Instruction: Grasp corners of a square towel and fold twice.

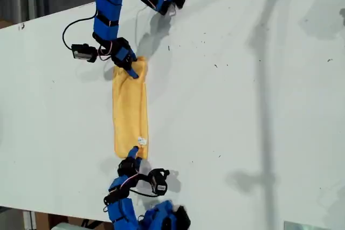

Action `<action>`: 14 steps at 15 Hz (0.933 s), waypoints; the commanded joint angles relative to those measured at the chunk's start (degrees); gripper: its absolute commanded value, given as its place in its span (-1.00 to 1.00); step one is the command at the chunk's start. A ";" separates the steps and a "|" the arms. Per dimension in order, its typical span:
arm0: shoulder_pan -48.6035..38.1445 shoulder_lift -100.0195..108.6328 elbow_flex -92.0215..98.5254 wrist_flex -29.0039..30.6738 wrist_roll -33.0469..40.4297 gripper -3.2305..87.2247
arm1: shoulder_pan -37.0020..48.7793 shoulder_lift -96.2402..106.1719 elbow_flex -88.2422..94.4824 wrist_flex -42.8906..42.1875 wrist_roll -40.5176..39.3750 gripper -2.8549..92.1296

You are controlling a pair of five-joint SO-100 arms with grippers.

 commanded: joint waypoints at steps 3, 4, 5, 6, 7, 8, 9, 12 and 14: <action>2.20 19.16 1.58 14.94 -6.86 -0.59 | 0.00 3.87 -0.62 -0.79 0.79 -0.25; -1.23 23.20 1.58 18.11 -4.31 -0.60 | 0.09 3.87 -0.79 -0.79 0.79 -0.25; -4.57 25.14 2.55 19.60 -2.37 -0.60 | 0.44 4.04 -0.62 -0.62 0.79 -0.25; -5.71 25.84 5.80 17.14 -2.02 -0.60 | 1.32 4.66 -0.53 -0.53 0.70 -0.24; -5.19 25.49 10.20 11.87 -3.08 -0.60 | 3.08 5.45 -0.62 -0.53 0.18 -0.23; -4.48 23.82 13.71 7.03 -4.48 -0.61 | 5.27 5.45 -2.20 -0.44 -1.23 -0.22; -4.22 21.01 15.64 3.43 -5.45 -0.61 | 6.94 4.39 -5.89 1.85 -2.46 -0.20; -2.46 7.73 15.73 -4.48 -8.96 -0.62 | 8.00 2.64 -12.74 8.61 -2.90 -0.17; -1.14 4.31 13.18 -3.87 -10.28 -0.62 | 12.57 -4.75 -12.92 9.14 -3.43 -0.12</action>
